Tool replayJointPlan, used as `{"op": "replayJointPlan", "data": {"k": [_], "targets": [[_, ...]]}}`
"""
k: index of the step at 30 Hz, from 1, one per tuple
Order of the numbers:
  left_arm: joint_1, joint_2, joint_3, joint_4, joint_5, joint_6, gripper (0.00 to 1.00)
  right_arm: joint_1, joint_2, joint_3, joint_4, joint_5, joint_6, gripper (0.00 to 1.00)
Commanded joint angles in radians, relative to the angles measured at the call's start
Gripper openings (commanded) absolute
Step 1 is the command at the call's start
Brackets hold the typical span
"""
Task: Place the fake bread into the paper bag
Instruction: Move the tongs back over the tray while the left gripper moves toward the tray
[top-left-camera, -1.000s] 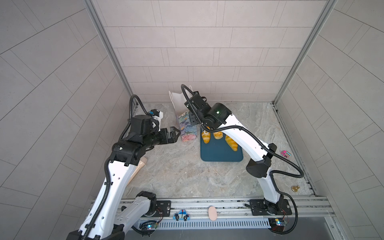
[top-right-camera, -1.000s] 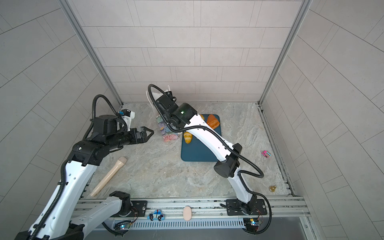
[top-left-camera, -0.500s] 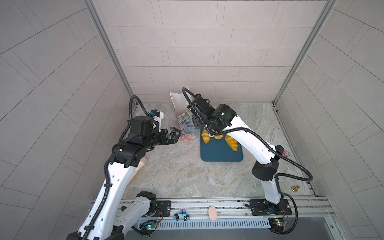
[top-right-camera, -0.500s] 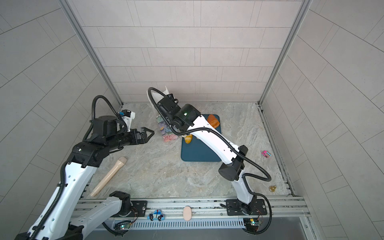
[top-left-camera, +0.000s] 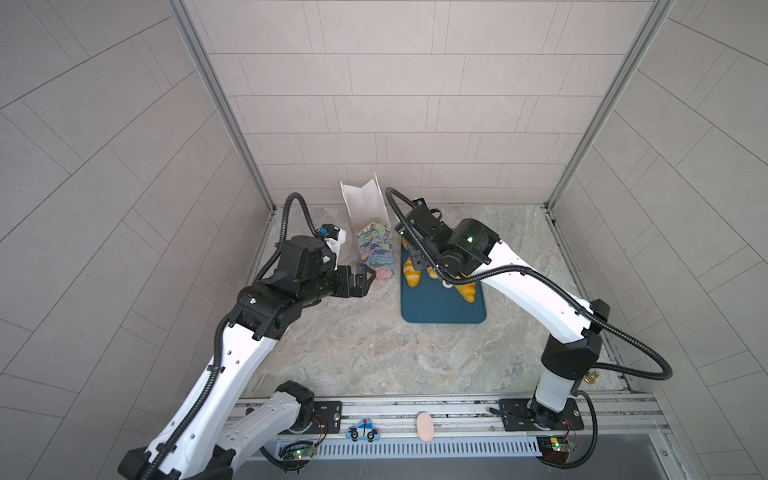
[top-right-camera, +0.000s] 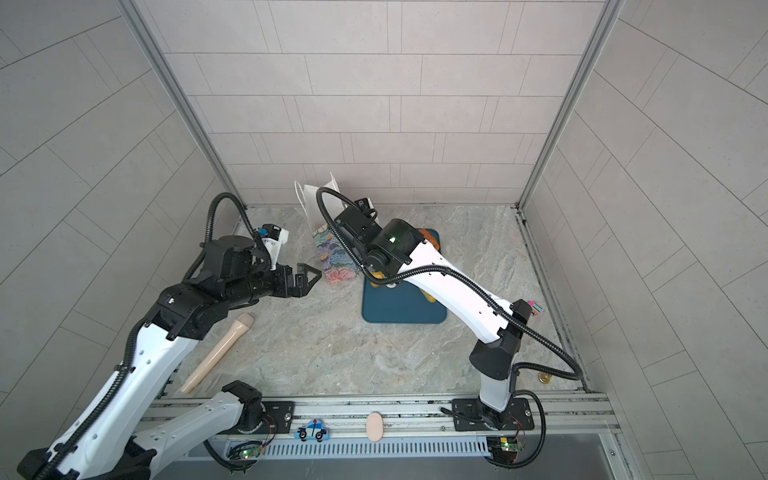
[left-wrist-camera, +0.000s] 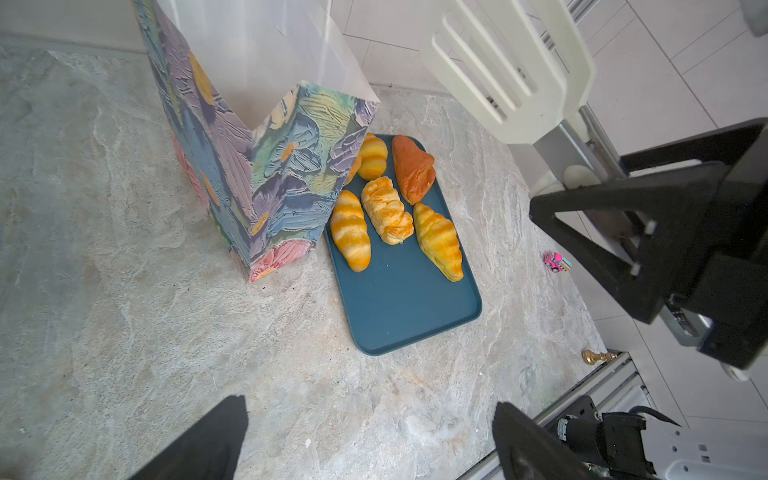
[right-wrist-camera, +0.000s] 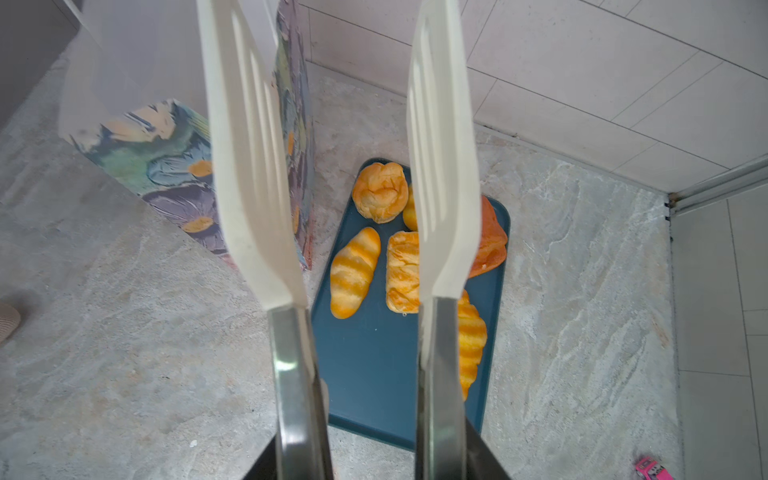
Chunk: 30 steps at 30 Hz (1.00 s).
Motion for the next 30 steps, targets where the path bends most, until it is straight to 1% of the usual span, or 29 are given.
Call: {"op": "replayJointPlan", "data": {"k": [1, 10, 18, 24, 30], "targets": [[-0.039, 0.017, -0.012, 0.020, -0.046, 0.008, 1.00, 0.004, -0.104, -0.086, 0.022, 0.073, 0.036, 0.50], [-0.148, 0.082, -0.033, 0.068, -0.057, -0.004, 1.00, -0.031, -0.279, -0.383, 0.025, 0.079, 0.122, 0.52], [-0.205, 0.129, -0.049, 0.095, -0.044, -0.005, 1.00, -0.096, -0.381, -0.632, 0.049, 0.019, 0.199, 0.55], [-0.235, 0.161, -0.062, 0.099, -0.023, -0.006, 1.00, -0.142, -0.436, -0.769, 0.083, -0.027, 0.224, 0.56], [-0.250, 0.186, -0.077, 0.105, -0.002, -0.010, 1.00, -0.160, -0.431, -0.844, 0.059, -0.055, 0.248, 0.57]]}}
